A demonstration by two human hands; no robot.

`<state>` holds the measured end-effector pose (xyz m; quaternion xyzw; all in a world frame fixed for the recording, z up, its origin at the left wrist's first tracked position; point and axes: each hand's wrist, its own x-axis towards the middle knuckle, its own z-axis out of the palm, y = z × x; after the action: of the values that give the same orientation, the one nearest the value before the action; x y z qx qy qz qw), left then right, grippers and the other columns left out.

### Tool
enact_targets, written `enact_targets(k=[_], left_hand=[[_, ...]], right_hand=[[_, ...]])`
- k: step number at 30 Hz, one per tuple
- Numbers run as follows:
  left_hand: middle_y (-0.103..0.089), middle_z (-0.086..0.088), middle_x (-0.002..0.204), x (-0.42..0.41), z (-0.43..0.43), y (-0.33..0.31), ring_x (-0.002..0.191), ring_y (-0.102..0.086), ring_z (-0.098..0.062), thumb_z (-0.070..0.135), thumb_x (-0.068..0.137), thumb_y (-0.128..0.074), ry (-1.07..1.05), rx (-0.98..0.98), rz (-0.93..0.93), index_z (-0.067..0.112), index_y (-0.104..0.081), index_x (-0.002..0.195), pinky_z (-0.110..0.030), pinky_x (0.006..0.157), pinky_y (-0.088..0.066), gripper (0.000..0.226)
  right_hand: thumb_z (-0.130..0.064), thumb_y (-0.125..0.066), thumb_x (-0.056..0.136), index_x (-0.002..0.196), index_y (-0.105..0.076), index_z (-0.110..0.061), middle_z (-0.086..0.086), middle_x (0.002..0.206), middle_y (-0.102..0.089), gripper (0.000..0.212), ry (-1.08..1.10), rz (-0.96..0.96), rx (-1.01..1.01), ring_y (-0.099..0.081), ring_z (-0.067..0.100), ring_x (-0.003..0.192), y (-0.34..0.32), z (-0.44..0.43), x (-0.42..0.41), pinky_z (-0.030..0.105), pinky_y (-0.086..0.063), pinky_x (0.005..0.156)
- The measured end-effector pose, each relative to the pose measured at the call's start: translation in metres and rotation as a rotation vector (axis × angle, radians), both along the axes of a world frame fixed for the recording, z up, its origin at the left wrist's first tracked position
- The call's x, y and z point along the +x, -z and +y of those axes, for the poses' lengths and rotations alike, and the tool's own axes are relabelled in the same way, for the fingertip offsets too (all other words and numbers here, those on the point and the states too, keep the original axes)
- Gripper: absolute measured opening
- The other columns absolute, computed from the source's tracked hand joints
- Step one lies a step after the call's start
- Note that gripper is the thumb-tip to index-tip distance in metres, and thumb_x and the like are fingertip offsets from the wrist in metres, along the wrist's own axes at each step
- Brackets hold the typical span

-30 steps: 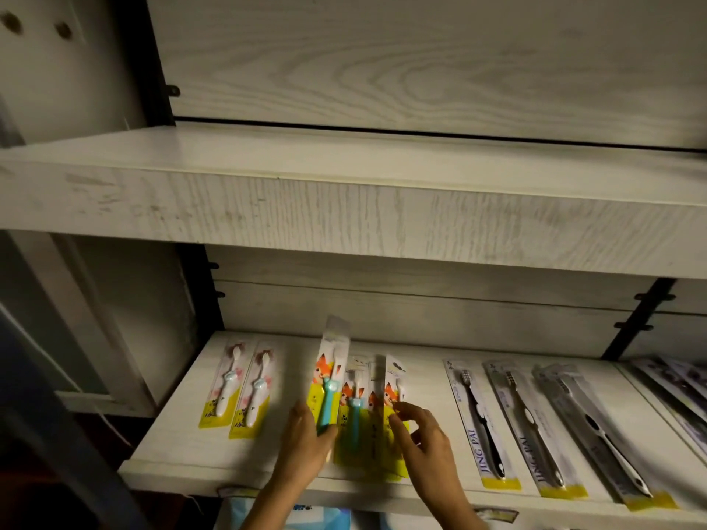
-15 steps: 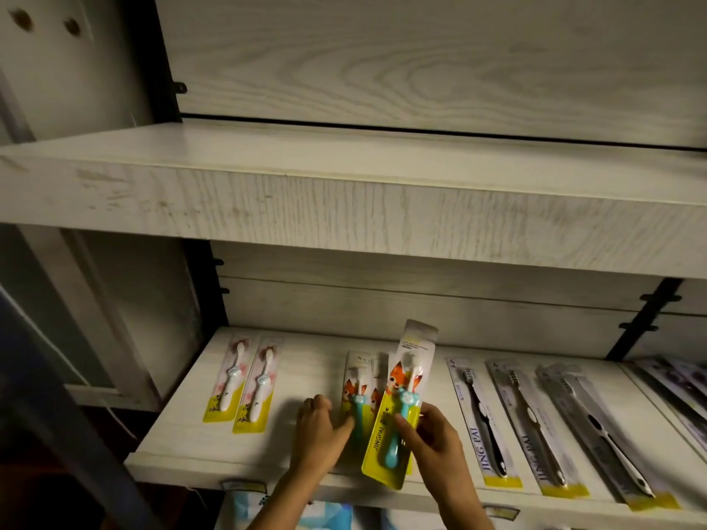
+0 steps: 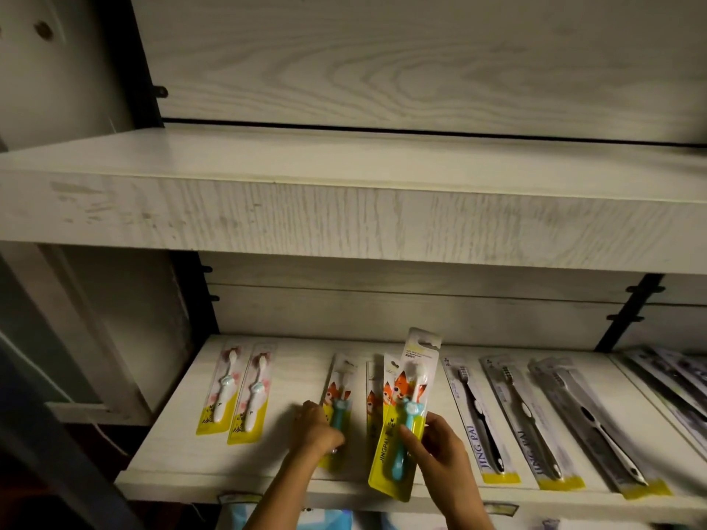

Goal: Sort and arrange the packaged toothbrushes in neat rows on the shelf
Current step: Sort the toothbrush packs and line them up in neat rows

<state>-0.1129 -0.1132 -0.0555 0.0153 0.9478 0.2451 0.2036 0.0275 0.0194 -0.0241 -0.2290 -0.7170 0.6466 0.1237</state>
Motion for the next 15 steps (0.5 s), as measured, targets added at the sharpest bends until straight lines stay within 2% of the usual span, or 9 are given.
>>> enact_targets(k=[3, 6, 8, 9, 11, 12, 14, 15], left_hand=[[-0.049, -0.015, 0.127, 0.005, -0.003, 0.003, 0.116, -0.051, -0.026, 0.017, 0.078, -0.065, 0.029, 0.048, 0.014, 0.004, -0.045, 0.125, -0.029, 0.091, -0.045, 0.053], [-0.06, -0.019, 0.109, 0.014, -0.007, 0.012, 0.099, -0.059, -0.032, 0.013, 0.084, -0.064, -0.042, 0.358, 0.168, -0.004, -0.051, 0.116, -0.036, 0.08, -0.047, 0.038], [-0.058, -0.01, 0.104, 0.026, -0.01, 0.008, 0.095, -0.059, -0.029, 0.013, 0.087, -0.061, -0.101, 0.588, 0.191, -0.004, -0.048, 0.12, -0.029, 0.074, -0.041, 0.039], [-0.054, -0.006, 0.108, 0.033, -0.011, 0.004, 0.097, -0.056, -0.024, 0.013, 0.089, -0.06, -0.13, 0.708, 0.135, 0.0, -0.044, 0.127, -0.025, 0.077, -0.038, 0.044], [-0.052, -0.003, 0.119, 0.044, -0.01, -0.002, 0.103, -0.052, -0.02, 0.013, 0.089, -0.06, -0.208, 0.95, -0.043, 0.005, -0.037, 0.137, -0.028, 0.086, -0.04, 0.054], [-0.056, -0.005, 0.121, 0.049, -0.01, -0.004, 0.103, -0.055, -0.02, 0.013, 0.087, -0.061, -0.218, 1.042, -0.1, 0.006, -0.043, 0.134, -0.03, 0.088, -0.043, 0.05], [-0.063, -0.01, 0.114, 0.055, -0.01, -0.009, 0.099, -0.06, -0.02, 0.013, 0.083, -0.066, -0.19, 1.125, -0.148, 0.016, -0.057, 0.117, -0.031, 0.082, -0.047, 0.035], [-0.063, -0.01, 0.114, 0.056, -0.009, -0.01, 0.099, -0.06, -0.019, 0.017, 0.078, -0.071, -0.185, 1.154, -0.164, 0.018, -0.059, 0.112, -0.032, 0.082, -0.047, 0.036]], right_hand=[[-0.021, -0.065, 0.084, 0.105, -0.057, -0.019, 0.001, 0.092, -0.071, 0.023, -0.01, -0.025, -0.001, -0.068, 0.016, 0.086, -0.005, -0.002, 0.003, 0.024, -0.056, 0.07], [-0.024, -0.062, 0.086, 0.109, -0.053, -0.025, -0.003, 0.094, -0.068, 0.025, -0.009, -0.042, 0.028, -0.066, 0.011, 0.088, -0.008, 0.001, 0.01, 0.019, -0.054, 0.065], [-0.025, -0.06, 0.088, 0.111, -0.05, -0.029, -0.003, 0.095, -0.066, 0.026, 0.014, -0.045, 0.05, -0.064, 0.011, 0.088, -0.008, 0.007, 0.015, 0.018, -0.052, 0.064], [-0.024, -0.06, 0.088, 0.11, -0.049, -0.032, -0.003, 0.094, -0.066, 0.025, 0.034, -0.04, 0.044, -0.064, 0.012, 0.086, -0.009, 0.011, 0.019, 0.019, -0.052, 0.064], [-0.022, -0.06, 0.088, 0.107, -0.05, -0.034, 0.0, 0.091, -0.066, 0.024, 0.074, -0.047, 0.023, -0.064, 0.016, 0.083, -0.005, 0.022, 0.026, 0.021, -0.053, 0.062], [-0.023, -0.06, 0.088, 0.11, -0.052, -0.031, 0.002, 0.092, -0.067, 0.025, 0.091, -0.057, 0.024, -0.065, 0.018, 0.083, -0.003, 0.029, 0.029, 0.021, -0.053, 0.062], [-0.026, -0.059, 0.088, 0.117, -0.052, -0.026, 0.004, 0.097, -0.067, 0.029, 0.107, -0.083, 0.058, -0.066, 0.019, 0.085, 0.0, 0.044, 0.031, 0.021, -0.053, 0.063], [-0.027, -0.058, 0.089, 0.12, -0.05, -0.025, 0.003, 0.101, -0.066, 0.032, 0.104, -0.104, 0.092, -0.065, 0.018, 0.087, 0.001, 0.053, 0.029, 0.021, -0.053, 0.065]])
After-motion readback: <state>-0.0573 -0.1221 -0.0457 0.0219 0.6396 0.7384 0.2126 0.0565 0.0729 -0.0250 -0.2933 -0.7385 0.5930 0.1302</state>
